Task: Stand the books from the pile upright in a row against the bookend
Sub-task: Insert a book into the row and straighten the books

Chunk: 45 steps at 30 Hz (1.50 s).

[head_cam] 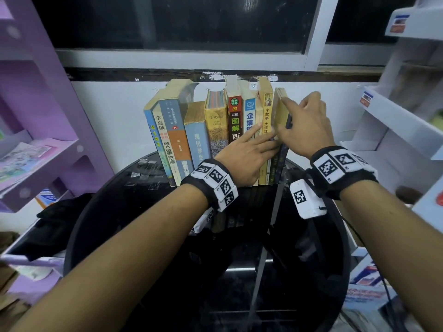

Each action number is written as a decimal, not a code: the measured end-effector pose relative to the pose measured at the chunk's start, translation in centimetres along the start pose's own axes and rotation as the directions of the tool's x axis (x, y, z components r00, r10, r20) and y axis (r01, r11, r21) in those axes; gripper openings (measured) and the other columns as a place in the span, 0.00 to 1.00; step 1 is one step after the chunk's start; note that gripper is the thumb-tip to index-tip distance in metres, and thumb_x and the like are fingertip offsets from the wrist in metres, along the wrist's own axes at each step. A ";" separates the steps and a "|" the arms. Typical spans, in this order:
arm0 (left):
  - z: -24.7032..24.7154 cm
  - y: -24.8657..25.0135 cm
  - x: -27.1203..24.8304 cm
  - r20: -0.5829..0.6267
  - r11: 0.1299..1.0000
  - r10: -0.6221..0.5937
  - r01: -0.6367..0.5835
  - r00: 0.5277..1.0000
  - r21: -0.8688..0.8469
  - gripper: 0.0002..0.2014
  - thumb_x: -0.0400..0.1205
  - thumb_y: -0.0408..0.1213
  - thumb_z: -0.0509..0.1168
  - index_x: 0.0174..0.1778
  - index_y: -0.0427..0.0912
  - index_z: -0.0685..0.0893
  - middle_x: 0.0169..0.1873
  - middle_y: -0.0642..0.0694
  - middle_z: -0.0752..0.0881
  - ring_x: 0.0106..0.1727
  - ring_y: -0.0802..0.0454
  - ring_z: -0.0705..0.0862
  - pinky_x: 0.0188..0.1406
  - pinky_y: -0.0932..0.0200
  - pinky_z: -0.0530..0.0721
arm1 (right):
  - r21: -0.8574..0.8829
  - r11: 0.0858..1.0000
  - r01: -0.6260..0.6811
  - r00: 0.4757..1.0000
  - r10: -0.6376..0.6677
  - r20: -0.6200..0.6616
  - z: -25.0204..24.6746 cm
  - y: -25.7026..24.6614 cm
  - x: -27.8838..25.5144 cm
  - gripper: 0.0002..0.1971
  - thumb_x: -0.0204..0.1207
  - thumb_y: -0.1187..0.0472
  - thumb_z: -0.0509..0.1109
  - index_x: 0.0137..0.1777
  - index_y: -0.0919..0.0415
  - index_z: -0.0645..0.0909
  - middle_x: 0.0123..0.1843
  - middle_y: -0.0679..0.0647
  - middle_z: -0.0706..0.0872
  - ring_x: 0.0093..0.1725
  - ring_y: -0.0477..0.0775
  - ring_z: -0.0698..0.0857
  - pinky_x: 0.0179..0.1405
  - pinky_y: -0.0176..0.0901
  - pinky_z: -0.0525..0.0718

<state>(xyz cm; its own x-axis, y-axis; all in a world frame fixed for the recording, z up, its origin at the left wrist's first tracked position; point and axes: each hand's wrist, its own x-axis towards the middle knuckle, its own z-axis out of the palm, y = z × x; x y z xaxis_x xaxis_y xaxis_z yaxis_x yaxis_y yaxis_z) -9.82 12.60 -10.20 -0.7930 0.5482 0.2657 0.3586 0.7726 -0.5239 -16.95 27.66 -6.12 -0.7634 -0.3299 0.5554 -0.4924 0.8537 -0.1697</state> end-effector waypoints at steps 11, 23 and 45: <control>0.6 -1.1 -2.2 -0.119 0.989 -0.145 0.148 0.982 0.014 0.34 0.74 0.44 0.63 0.80 0.45 0.68 0.83 0.42 0.59 0.85 0.42 0.52 0.83 0.36 0.46 | 0.223 0.975 0.021 0.980 -0.064 0.186 0.1 1.7 1.0 0.42 0.71 0.64 0.77 0.83 0.58 0.60 0.79 0.59 0.67 0.76 0.59 0.69 0.76 0.49 0.68; 1.1 -1.4 -2.4 -0.182 0.962 -0.263 0.272 0.948 0.027 0.40 0.74 0.45 0.62 0.84 0.45 0.57 0.85 0.39 0.50 0.85 0.41 0.47 0.82 0.36 0.47 | 0.104 0.994 0.037 0.988 -0.052 0.145 0.5 0.0 1.9 0.26 0.74 0.57 0.69 0.72 0.52 0.69 0.71 0.51 0.76 0.63 0.64 0.81 0.56 0.61 0.81; -1.1 -6.1 -9.1 -0.369 0.816 -0.576 0.480 0.730 -0.322 0.38 0.71 0.35 0.65 0.80 0.42 0.65 0.82 0.41 0.61 0.84 0.42 0.55 0.82 0.39 0.50 | 0.387 0.887 -0.252 0.967 0.250 0.057 1.5 1.0 -1.5 0.39 0.75 0.49 0.74 0.81 0.60 0.61 0.76 0.64 0.74 0.73 0.65 0.74 0.71 0.58 0.73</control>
<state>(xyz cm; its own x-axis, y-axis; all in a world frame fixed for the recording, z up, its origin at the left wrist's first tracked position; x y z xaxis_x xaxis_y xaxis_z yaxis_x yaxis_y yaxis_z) -4.26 3.24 -8.54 -0.6034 0.0734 0.7940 0.0703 0.9968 -0.0387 -16.89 28.42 -8.37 -0.8848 -0.1290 0.4478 -0.4062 0.6844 -0.6055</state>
